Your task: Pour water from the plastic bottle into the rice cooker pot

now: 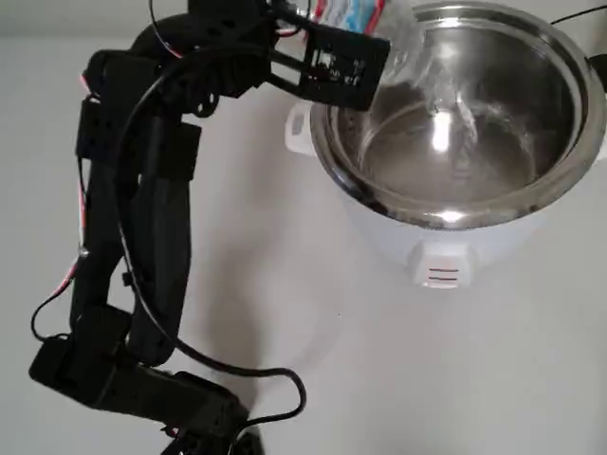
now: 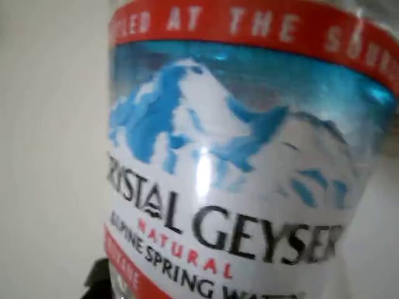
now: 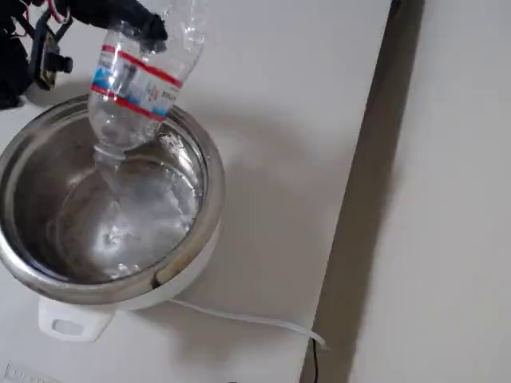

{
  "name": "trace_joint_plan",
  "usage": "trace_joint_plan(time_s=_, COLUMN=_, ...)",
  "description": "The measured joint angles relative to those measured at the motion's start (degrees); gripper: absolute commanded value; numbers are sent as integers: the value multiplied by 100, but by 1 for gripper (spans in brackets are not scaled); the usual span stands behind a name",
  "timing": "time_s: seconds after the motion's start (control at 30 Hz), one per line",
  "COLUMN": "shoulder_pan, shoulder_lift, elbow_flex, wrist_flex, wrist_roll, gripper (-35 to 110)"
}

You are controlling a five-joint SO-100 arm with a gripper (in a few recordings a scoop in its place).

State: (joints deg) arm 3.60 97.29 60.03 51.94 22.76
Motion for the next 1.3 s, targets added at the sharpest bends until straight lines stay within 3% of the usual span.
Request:
trace_joint_plan(time_s=0.43, shoulder_pan=97, shoulder_lift=0, elbow_flex=-114, wrist_flex=-9, wrist_roll=563, gripper=15)
trace_joint_plan(time_s=1.3, shoulder_pan=97, shoulder_lift=9, elbow_flex=-167, wrist_flex=-18, wrist_roll=642, gripper=14)
